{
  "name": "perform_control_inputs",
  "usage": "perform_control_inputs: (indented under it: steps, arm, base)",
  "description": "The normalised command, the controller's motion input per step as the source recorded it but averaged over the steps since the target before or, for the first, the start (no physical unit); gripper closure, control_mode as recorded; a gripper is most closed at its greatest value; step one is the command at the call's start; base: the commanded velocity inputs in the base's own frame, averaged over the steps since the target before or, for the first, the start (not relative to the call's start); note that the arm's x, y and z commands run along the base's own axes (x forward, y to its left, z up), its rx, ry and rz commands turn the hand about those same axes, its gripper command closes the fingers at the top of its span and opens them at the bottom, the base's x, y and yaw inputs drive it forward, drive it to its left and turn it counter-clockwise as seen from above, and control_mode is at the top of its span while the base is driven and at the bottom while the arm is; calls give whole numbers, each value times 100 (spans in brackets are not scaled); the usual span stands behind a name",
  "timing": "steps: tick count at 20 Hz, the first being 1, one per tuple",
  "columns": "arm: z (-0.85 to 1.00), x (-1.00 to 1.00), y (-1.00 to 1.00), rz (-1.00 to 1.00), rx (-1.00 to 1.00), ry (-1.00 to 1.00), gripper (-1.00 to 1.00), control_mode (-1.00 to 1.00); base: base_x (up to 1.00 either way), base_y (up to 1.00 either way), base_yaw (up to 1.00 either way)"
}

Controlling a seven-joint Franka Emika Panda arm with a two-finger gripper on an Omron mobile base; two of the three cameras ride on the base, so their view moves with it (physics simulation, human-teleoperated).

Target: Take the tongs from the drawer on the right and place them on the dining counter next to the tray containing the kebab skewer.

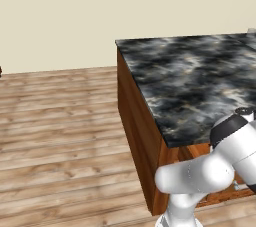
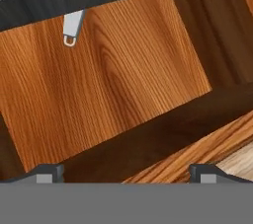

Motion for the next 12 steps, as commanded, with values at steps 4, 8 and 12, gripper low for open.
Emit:
perform_control_inputs:
  steps: [4, 8, 12]
  arm:
    - [-15, 0, 0, 21, 0, 1, -100, -100]
    - [-19, 0, 0, 12, 0, 0, -100, -100]
    - [-8, 4, 0, 9, 0, 0, -100, -100]
  base:
    - [0, 0, 0]
    - [0, 0, 0]
    - [0, 0, 0]
